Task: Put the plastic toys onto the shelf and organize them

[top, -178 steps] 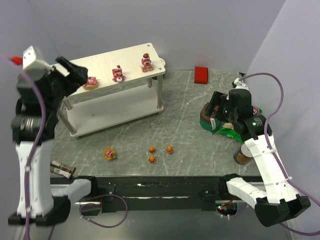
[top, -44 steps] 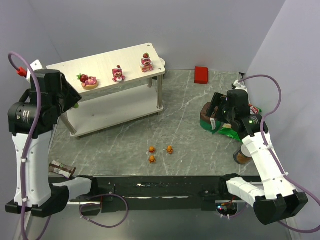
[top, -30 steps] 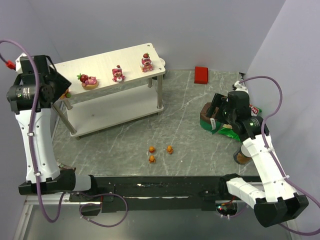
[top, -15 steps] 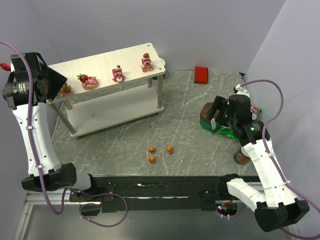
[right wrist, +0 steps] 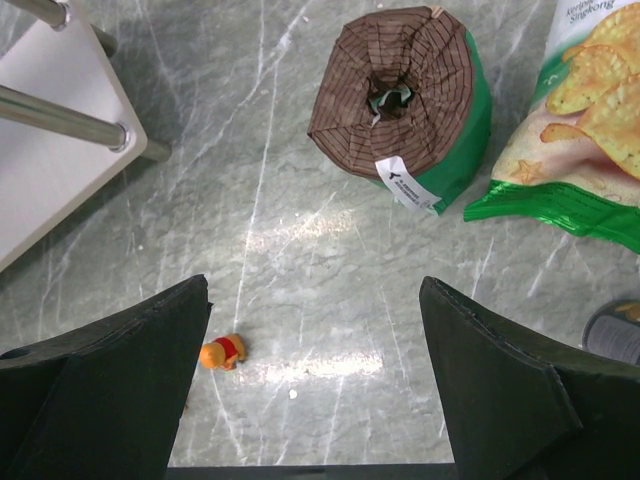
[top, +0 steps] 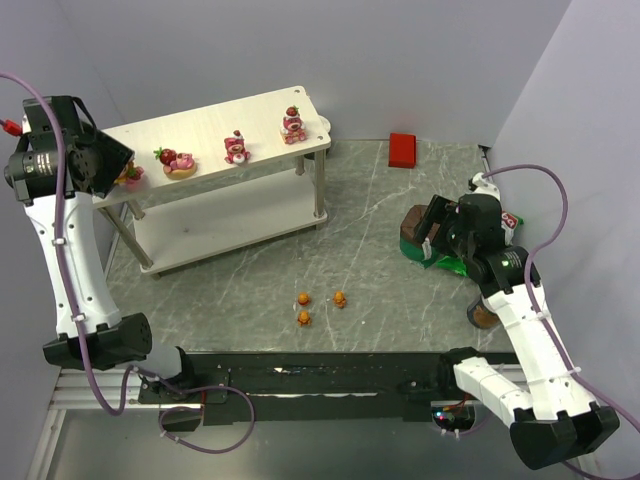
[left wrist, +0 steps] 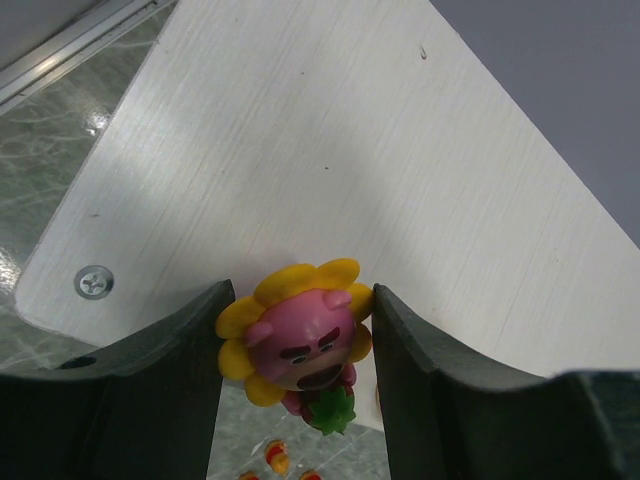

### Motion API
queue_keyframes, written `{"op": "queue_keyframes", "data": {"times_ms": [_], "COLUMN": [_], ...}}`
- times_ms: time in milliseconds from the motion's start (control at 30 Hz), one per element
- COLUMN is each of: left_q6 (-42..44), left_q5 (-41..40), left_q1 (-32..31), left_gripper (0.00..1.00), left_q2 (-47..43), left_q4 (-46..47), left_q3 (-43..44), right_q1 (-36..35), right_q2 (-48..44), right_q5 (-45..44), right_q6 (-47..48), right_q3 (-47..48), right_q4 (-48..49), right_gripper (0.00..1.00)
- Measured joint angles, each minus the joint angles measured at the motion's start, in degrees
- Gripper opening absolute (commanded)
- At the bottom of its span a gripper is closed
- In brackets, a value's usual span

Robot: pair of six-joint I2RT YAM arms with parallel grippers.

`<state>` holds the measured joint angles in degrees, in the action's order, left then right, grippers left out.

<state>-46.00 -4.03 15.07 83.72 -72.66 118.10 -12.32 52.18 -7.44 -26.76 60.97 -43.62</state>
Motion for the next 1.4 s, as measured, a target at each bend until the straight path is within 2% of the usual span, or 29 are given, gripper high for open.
{"op": "queue_keyframes", "data": {"times_ms": [33,167,300,400,500,800,1100,1300,1400], "left_q6": [0.11,1.38,3.48,5.27,7.08,12.02,17.27,20.79,22.82], "left_q5": [-0.44,-3.96,-7.78,-9.88,-12.76,-18.51,-19.19,-18.23,-17.31], "left_q1": [-0.07,-1.75,-5.6,-7.23,-7.26,-7.26,-7.23,-7.26,-7.26], "left_gripper": [0.11,0.08,0.08,0.08,0.08,0.1,0.22,0.34,0.45], "left_q2": [0.13,-0.09,-1.53,-4.72,-7.15,-8.96,-9.46,-11.39,-12.46], "left_q4": [-0.48,-1.57,-0.42,2.8,5.07,11.8,19.45,22.69,24.26], "left_q3": [0.39,1.07,-0.02,-4.87,-8.09,-9.68,-17.11,-20.06,-21.64], "right_q1": [0.0,0.0,0.0,0.0,0.0,0.0,0.0,0.0,0.0], "right_q2": [0.02,0.02,0.39,1.05,1.51,2.03,2.05,2.05,2.05], "right_q5": [-0.04,-0.2,-0.2,-0.07,0.09,1.05,1.01,1.18,1.36], "right_q6": [0.0,0.07,0.24,0.28,0.39,0.44,0.44,0.44,0.46], "right_q3": [-0.09,-0.13,-0.13,-0.13,-0.13,-0.11,-0.11,-0.11,-0.11], "right_q4": [-0.02,0.0,-0.02,-0.07,-0.07,-0.09,-0.07,-0.07,-0.07], "right_gripper": [0.93,0.93,0.93,0.93,0.93,0.92,0.92,0.92,0.92]}}
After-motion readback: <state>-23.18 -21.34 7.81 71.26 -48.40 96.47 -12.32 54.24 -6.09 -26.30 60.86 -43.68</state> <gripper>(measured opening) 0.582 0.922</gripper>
